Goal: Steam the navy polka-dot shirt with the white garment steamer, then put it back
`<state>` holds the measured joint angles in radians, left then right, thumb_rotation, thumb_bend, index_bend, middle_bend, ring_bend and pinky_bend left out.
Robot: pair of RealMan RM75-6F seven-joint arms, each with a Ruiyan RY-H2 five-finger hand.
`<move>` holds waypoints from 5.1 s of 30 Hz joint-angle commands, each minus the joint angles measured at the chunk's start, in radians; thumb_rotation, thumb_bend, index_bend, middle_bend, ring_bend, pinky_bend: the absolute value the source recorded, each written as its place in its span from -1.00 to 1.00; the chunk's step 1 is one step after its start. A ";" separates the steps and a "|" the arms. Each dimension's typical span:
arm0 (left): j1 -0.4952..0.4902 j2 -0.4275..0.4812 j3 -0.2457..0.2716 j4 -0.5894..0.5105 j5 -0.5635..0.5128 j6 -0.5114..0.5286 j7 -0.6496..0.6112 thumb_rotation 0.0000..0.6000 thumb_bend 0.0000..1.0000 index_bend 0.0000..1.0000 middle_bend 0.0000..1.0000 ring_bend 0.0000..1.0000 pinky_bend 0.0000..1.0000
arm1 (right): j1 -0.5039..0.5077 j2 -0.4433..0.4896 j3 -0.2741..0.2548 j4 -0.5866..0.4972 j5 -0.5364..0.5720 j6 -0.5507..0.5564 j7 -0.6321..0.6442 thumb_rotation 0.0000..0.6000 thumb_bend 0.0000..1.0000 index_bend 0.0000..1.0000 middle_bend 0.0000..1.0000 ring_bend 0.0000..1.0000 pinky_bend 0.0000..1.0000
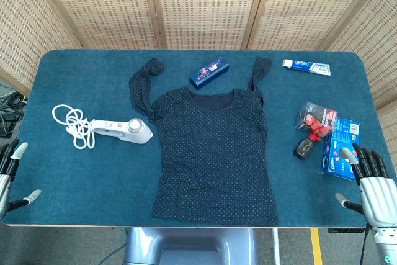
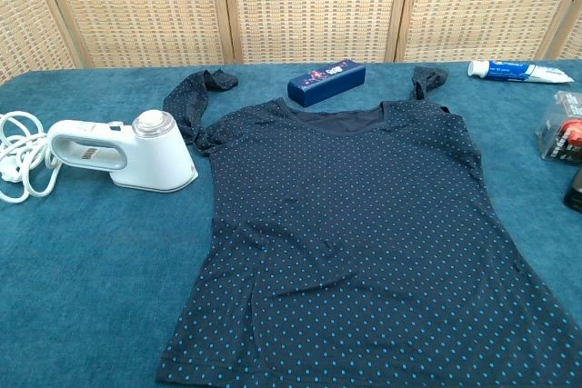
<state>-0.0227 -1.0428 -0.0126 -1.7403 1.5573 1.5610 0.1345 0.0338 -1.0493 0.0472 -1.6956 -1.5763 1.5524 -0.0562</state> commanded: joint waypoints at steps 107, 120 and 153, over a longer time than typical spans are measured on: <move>-0.796 -0.622 -0.090 1.032 0.025 -0.359 -0.613 1.00 0.61 1.00 0.89 0.80 1.00 | 0.043 -0.023 0.049 0.027 0.135 -0.086 -0.001 1.00 -1.00 -1.00 -1.00 -1.00 -1.00; -1.049 -0.449 -0.260 0.659 -0.104 -0.670 -0.373 1.00 0.62 1.00 0.89 0.80 1.00 | 0.054 -0.038 0.078 0.072 0.215 -0.120 0.001 1.00 -1.00 -1.00 -1.00 -1.00 -1.00; -1.480 -1.018 -0.179 1.137 -0.058 -1.032 -0.544 1.00 0.69 1.00 0.89 0.80 1.00 | 0.065 -0.046 0.120 0.147 0.353 -0.190 0.021 1.00 -1.00 -1.00 -1.00 -1.00 -1.00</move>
<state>-1.4930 -2.0393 -0.2177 -0.6248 1.4730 0.5356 -0.3767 0.0991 -1.0949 0.1670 -1.5485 -1.2236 1.3625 -0.0356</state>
